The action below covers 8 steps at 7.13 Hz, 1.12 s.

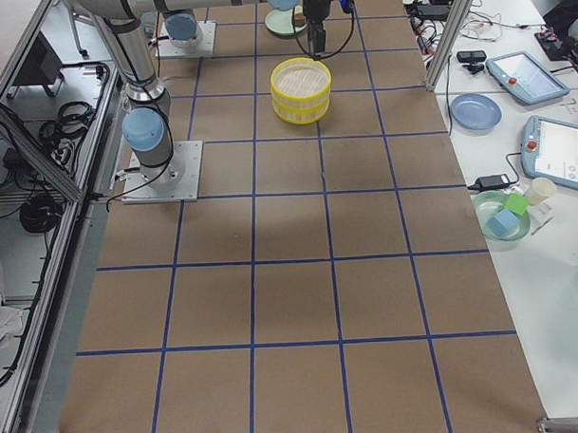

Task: Place buns in different layers of steamer
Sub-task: 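Move right gripper toward steamer while left gripper approaches the plate, then grasp top tier rim with right gripper while left lowers to white bun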

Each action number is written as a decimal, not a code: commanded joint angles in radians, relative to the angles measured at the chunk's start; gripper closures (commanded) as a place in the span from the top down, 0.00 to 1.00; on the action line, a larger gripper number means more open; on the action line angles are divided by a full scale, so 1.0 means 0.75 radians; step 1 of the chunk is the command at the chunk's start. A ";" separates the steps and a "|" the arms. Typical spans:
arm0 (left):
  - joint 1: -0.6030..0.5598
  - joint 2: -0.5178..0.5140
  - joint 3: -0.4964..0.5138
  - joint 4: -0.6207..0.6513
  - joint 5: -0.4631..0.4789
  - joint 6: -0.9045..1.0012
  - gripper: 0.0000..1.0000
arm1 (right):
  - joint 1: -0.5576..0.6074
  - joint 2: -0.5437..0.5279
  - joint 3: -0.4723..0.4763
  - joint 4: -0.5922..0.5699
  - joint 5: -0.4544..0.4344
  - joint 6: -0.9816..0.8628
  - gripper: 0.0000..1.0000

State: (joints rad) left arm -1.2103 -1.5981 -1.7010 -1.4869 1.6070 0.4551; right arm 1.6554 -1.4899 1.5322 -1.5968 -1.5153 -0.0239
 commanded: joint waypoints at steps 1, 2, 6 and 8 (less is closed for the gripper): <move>0.039 -0.129 -0.043 0.196 0.009 0.005 1.00 | 0.006 0.051 0.204 -0.201 0.069 0.017 1.00; 0.057 -0.186 -0.047 0.207 0.009 -0.046 1.00 | 0.008 0.129 0.278 -0.304 -0.008 0.066 1.00; 0.112 -0.370 -0.049 0.207 0.170 -0.063 0.91 | 0.030 0.250 0.297 -0.307 0.004 0.130 0.49; 0.112 -0.440 -0.064 0.209 0.169 -0.081 0.84 | 0.022 0.260 0.283 -0.299 -0.006 0.128 0.01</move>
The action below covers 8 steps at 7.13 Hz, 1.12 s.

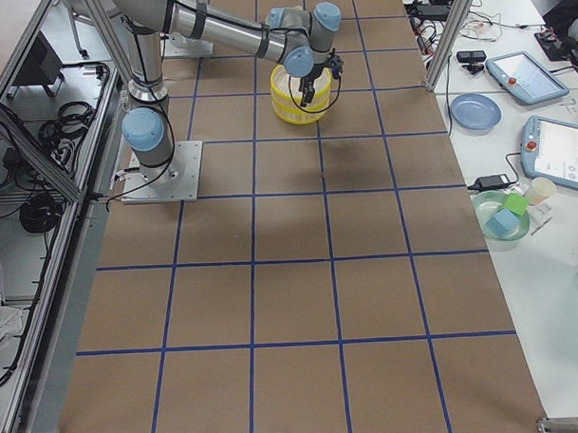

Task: Place buns in different layers of steamer
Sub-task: 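Grasp top tier rim with right gripper while left lowers to white bun, then lift top tier aside with right gripper while left picks white bun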

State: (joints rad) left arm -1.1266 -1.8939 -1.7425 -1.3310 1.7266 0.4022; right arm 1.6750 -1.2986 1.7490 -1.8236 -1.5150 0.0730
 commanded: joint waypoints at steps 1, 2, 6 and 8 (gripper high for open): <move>0.001 -0.076 -0.008 0.001 0.005 -0.035 0.80 | -0.004 0.005 -0.006 0.006 -0.005 -0.001 0.00; 0.001 -0.105 -0.006 0.001 -0.009 -0.041 0.79 | -0.004 0.005 -0.011 0.006 -0.003 -0.001 0.00; 0.001 -0.140 0.004 0.012 -0.009 -0.098 0.00 | -0.051 -0.103 -0.218 0.391 -0.125 -0.026 0.00; 0.001 -0.132 0.012 -0.025 -0.011 -0.109 0.00 | -0.260 -0.239 -0.258 0.508 -0.289 -0.292 0.00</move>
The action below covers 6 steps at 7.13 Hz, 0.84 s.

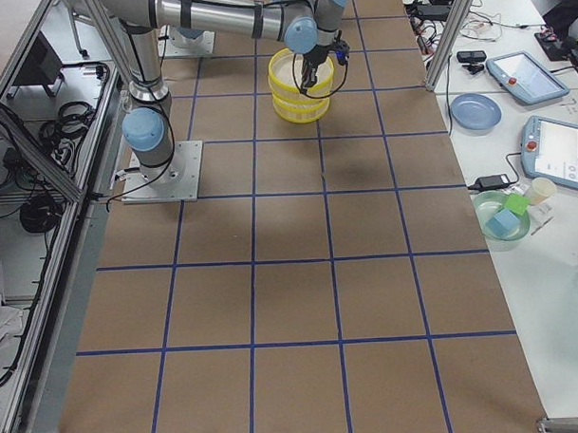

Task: Place buns in different layers of steamer
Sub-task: 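Lift top tier aside with right gripper while left picks white bun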

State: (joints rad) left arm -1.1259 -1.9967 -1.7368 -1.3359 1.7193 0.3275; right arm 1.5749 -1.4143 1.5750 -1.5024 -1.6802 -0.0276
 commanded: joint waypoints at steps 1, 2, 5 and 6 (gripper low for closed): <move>-0.002 0.034 0.013 -0.035 -0.006 -0.027 0.00 | -0.317 -0.159 -0.024 0.097 -0.061 -0.313 0.00; -0.026 0.052 0.037 -0.094 -0.018 -0.060 0.00 | -0.436 -0.202 -0.024 0.101 -0.069 -0.380 0.00; -0.259 0.187 0.147 -0.189 -0.167 -0.453 0.00 | -0.476 -0.241 -0.014 0.101 -0.055 -0.523 0.00; -0.369 0.206 0.164 -0.168 -0.309 -0.668 0.00 | -0.476 -0.241 -0.010 0.083 -0.053 -0.542 0.00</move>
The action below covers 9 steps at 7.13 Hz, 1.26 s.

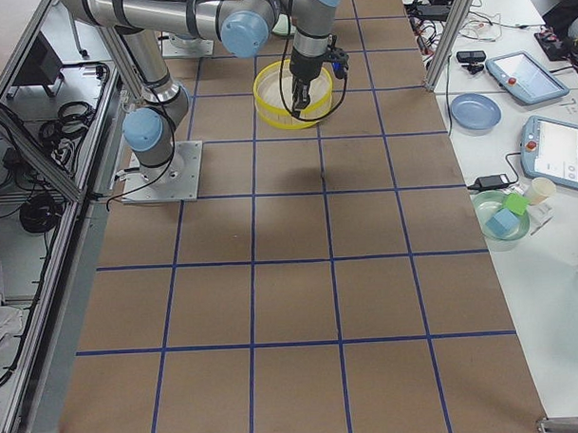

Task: Place buns in different layers of steamer
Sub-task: 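Lift top tier aside with right gripper while left picks white bun, then carry the white bun over the lower steamer tier with the left gripper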

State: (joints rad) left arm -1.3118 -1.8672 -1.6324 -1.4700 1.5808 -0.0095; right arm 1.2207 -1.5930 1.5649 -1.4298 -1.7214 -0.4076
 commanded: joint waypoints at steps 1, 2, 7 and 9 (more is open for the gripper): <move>-0.234 0.031 0.029 0.080 -0.209 -0.370 0.00 | -0.004 -0.003 0.004 -0.032 0.027 -0.035 0.00; -0.344 0.031 0.029 0.105 -0.307 -0.552 0.00 | 0.000 -0.011 0.006 -0.037 0.059 -0.035 0.00; -0.735 -0.095 -0.061 0.485 -0.623 -0.771 0.00 | 0.003 -0.007 0.006 -0.033 0.049 -0.039 0.00; -0.787 -0.137 -0.082 0.624 -0.613 -0.797 0.86 | 0.001 -0.011 0.008 -0.037 0.060 -0.025 0.00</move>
State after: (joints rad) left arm -1.8801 -1.9530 -1.6849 -1.0498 1.1229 -0.5975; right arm 1.2221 -1.5975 1.5702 -1.4571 -1.6803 -0.4326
